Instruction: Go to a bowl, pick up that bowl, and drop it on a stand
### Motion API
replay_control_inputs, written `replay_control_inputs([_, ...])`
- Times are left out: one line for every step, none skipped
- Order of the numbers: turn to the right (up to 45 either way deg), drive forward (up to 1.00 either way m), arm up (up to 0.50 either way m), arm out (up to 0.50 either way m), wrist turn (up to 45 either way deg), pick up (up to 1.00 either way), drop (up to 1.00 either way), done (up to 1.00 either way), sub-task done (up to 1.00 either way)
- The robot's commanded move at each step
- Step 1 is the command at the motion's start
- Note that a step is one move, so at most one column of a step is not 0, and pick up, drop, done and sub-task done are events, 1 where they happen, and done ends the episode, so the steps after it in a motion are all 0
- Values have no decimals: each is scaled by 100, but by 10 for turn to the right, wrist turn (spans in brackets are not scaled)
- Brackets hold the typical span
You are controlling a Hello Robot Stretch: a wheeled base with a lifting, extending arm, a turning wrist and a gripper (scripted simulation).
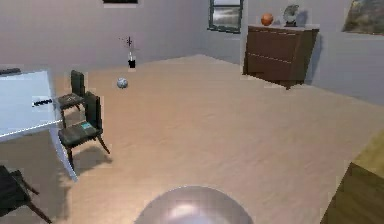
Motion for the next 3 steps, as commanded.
replay_control_inputs([0,100,0,0,0,0,0,0,0])
replay_control_inputs([300,0,0,0,0,0,0,0,0])
replay_control_inputs([0,5,0,0,0,0,0,0,0])
